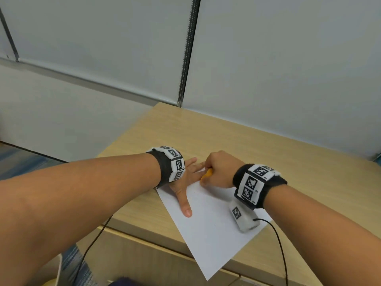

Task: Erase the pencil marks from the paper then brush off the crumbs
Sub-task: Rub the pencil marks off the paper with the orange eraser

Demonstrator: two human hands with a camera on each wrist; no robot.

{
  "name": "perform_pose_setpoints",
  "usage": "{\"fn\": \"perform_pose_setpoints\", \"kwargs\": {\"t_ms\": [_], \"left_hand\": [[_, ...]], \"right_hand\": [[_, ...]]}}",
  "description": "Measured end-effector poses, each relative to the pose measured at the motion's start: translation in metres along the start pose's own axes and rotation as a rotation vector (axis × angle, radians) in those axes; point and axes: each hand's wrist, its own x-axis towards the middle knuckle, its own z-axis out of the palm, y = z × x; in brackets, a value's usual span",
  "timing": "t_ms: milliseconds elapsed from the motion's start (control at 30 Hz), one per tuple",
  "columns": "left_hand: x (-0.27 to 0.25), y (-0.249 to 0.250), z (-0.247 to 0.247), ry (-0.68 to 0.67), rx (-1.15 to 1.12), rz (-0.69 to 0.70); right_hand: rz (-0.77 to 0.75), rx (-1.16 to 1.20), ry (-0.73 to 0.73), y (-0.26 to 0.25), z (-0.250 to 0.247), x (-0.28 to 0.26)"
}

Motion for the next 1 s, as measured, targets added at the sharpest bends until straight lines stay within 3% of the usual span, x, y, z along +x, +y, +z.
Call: {"fn": "perform_pose_setpoints", "kwargs": {"t_ms": [67, 167, 333, 467, 533, 667, 867, 1000], "left_hand": [[0.002, -0.001, 0.001, -0.005, 0.013, -0.013], [-0.002, 0.001, -0.004, -0.056, 0.026, -0.033], [0.003, -0.001, 0.003, 0.024, -0.003, -0.005], [-0.008, 0.008, -0.01, -0.066, 0.06, -0.035], [-0.005, 0.006, -0.007, -0.019, 0.026, -0.011], [0.009, -0.006, 0.008, 0.035, -0.041, -0.023], [0.007, -0.004, 0.0, -0.016, -0.011, -0.022], [0.007, -0.005, 0.003, 0.005, 0.002, -0.003]], "right_hand": [[-0.01, -0.012, 0.018, -0.003, 0.003, 0.0], [-0.129, 0.033, -0.101, -0.022, 0.017, -0.014], [0.094, -0.026, 0.044, -0.006, -0.001, 0.003], [-0.068, 0.024, -0.083, -0.029, 0.012, -0.015], [-0.015, 0.034, -0.088, -0.017, 0.009, -0.014], [0.184, -0.019, 0.039, 0.016, -0.006, 0.002], [-0.126, 0.085, -0.106, -0.026, 0.017, -0.028], [0.035, 0.025, -0.001, 0.0, 0.001, -0.007]]}}
